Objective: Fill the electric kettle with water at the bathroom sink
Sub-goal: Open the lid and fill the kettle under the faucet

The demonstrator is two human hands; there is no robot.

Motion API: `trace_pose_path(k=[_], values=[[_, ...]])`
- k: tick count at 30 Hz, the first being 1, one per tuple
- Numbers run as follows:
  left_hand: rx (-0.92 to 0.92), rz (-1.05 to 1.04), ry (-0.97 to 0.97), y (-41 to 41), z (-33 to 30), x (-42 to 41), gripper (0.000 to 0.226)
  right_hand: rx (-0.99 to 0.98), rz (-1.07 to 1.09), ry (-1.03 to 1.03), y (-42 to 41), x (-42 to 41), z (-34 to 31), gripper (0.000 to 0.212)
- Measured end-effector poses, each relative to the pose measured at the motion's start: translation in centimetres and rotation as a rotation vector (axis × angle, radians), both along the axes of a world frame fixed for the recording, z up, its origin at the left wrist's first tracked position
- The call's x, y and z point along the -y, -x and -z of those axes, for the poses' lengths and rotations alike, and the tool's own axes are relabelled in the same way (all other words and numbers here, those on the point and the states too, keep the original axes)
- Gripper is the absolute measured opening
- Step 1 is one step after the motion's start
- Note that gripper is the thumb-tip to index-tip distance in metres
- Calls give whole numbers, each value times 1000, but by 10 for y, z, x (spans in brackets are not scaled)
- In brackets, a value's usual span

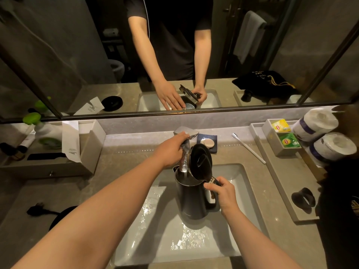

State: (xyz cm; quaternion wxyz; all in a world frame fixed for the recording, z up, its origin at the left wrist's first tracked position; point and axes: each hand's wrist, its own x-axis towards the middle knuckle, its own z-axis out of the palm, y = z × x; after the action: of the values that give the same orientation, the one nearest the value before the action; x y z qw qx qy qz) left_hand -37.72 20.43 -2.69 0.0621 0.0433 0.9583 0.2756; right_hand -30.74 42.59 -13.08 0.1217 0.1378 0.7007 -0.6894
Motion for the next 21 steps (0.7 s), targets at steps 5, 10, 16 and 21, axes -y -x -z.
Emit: trace_pose_path(k=[5,10,16,21], values=[[-2,15,-7,0,-1,0,52,7,9,34,-1,0,-3,37],[0,24,8,0,0,0,54,8,10,26,-2,0,-4,33],[-1,31,26,3,1,0,56,4,9,36,-2,0,-5,36],[-13,44,27,5,1,-1,56,-2,6,27,-3,-1,-5,36]])
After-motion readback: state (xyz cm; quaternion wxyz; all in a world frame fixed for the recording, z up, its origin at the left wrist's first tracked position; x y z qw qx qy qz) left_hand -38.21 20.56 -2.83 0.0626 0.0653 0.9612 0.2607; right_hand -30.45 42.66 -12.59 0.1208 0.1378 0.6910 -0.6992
